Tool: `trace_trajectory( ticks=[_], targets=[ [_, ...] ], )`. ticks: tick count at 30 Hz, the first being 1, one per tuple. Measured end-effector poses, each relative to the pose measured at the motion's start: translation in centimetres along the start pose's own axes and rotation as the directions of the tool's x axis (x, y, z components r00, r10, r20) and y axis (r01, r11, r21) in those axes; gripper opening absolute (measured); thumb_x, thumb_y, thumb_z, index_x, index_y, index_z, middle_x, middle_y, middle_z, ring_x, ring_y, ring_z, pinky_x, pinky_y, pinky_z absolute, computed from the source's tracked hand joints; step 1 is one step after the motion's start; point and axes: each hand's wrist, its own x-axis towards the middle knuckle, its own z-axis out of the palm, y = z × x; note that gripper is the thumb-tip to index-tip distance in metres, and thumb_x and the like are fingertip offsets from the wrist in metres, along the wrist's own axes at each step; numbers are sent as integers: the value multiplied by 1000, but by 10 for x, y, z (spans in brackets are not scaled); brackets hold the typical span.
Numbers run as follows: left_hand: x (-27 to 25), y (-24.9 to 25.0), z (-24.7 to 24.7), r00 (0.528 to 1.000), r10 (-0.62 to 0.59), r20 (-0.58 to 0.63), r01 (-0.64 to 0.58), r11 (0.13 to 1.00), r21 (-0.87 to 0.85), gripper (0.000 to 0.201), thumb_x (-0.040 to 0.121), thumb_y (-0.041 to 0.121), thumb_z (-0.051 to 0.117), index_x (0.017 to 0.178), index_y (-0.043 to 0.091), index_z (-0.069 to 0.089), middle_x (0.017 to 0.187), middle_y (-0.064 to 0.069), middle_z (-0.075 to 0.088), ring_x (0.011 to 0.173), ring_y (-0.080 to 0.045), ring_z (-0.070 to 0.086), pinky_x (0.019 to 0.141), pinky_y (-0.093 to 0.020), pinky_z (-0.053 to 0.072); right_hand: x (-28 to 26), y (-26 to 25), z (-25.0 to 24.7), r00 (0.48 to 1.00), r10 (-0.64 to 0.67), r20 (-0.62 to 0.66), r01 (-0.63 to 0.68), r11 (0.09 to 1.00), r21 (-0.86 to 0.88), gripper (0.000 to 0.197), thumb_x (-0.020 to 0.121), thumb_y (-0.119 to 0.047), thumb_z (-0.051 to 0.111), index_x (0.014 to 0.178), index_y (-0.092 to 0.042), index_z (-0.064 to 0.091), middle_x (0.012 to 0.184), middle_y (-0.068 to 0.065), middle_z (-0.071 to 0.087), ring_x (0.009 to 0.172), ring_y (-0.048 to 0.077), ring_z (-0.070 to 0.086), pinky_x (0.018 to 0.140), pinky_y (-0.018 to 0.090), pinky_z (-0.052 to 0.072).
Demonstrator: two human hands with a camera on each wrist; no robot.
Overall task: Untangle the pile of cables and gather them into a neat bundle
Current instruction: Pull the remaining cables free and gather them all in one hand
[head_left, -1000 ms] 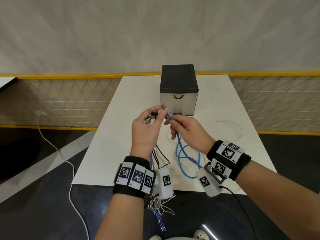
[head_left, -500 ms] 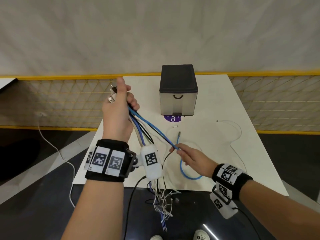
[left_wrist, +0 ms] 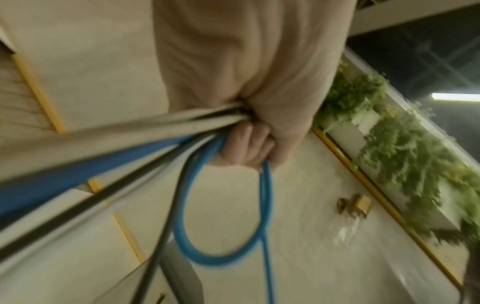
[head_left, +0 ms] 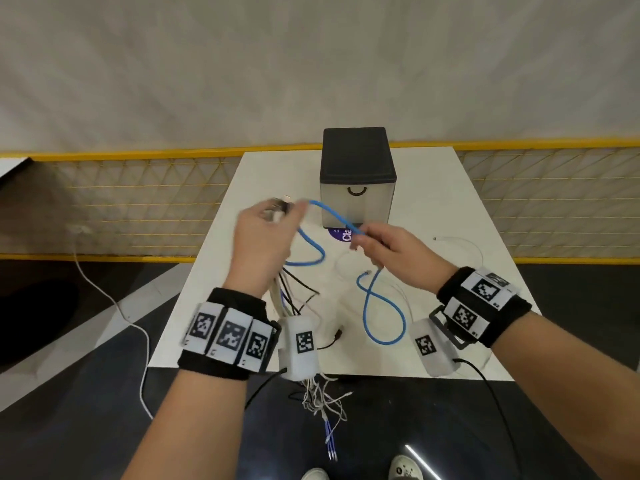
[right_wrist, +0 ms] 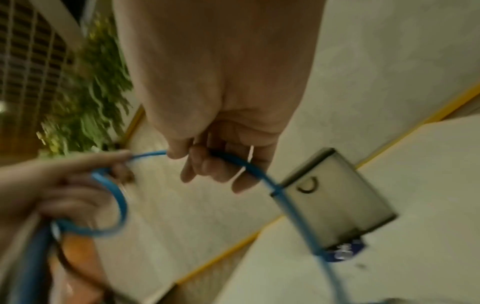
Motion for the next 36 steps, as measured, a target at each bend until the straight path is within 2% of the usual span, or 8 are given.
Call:
trace_trajectory(
  ticks=[4,7,10,13,21,26,30,36],
  targets=[
    [17,-8,-21,975,77,-208,-65,996,64,16,85,29,73,76,22,61,61,10,55,54,-9,46,60,-26,42,-11,38,10,987,147,72,-132,974,-184,26,102,-21,37,88,-16,58,74,-3,52,68,14,54,76,37,49],
    [5,-7,-6,974,197,111,-218,949,228,45,86,27,75,127,32,58,89,22,59,75,10,58,65,2,39,-7,18,17,996,68,53,-54,970,-238,24,101,-23,40,92,-15,60,69,-7,48,60,5,44,63,23,39],
    [-8,-9,16,922,127,365,-278,875,397,37,84,36,74,119,28,66,90,16,61,83,-3,58,62,4,35,3,-15,17,994,-105,5,104,968,-228,19,100,-16,43,93,-9,60,69,-13,49,62,-4,48,60,15,33],
    [-3,-15,12,950,176,258,-263,897,356,24,84,42,73,85,18,67,70,10,60,65,-4,53,55,-11,36,6,-23,12,990,-133,-48,123,977,-173,14,100,-18,45,88,-21,52,70,-8,48,62,5,44,58,18,35],
    [11,-1,-30,964,241,-112,-214,955,206,23,88,32,71,107,21,66,78,15,59,65,1,54,66,-19,47,-11,21,26,989,144,30,-132,956,-264,23,102,-15,32,86,-24,47,93,4,60,80,25,57,87,48,49],
    [-15,-1,-8,939,263,222,-314,919,239,92,86,28,74,153,44,14,65,9,57,55,5,54,55,-3,40,-5,-13,35,999,3,-35,-13,960,-280,19,102,-16,33,103,-15,52,75,-17,50,61,15,54,64,30,45],
    [-23,-7,0,957,270,107,-287,935,208,112,85,22,74,153,38,-14,64,5,56,57,7,57,52,-3,39,6,-23,35,981,12,-192,-77,939,-336,28,102,-22,36,109,-6,58,68,-2,53,61,22,50,57,33,37],
    [-17,-13,0,907,182,380,-333,863,380,43,89,31,68,131,29,59,98,7,69,91,-10,62,70,-13,42,-3,-31,40,984,-126,-129,61,907,-417,23,98,-19,46,105,-9,65,89,11,70,81,29,63,71,39,48]
  ],
)
